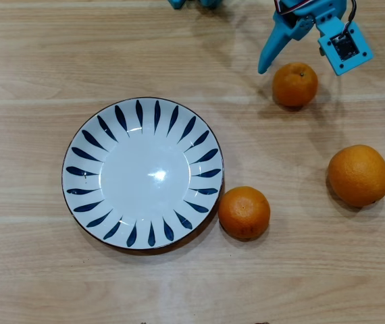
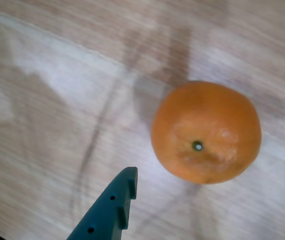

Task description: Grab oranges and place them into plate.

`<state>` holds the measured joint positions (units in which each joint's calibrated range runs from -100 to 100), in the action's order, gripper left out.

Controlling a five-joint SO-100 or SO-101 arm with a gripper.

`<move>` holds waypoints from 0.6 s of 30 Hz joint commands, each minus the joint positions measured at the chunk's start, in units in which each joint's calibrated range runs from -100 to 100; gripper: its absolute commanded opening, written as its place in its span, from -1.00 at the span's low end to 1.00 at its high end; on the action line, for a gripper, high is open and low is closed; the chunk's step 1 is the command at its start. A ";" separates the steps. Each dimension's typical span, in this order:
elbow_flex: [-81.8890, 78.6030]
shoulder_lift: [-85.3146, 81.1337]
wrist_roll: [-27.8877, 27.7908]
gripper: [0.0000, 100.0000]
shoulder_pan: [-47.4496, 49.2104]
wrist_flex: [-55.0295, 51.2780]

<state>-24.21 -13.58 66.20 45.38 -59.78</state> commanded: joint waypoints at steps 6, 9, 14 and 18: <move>-0.10 4.29 2.28 -0.06 0.99 8.94; -0.10 5.64 5.31 -0.06 2.85 9.54; -0.19 8.51 6.52 -0.06 3.49 9.63; -0.19 10.29 6.46 -0.06 3.33 10.14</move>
<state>-24.83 -3.85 72.40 48.67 -51.08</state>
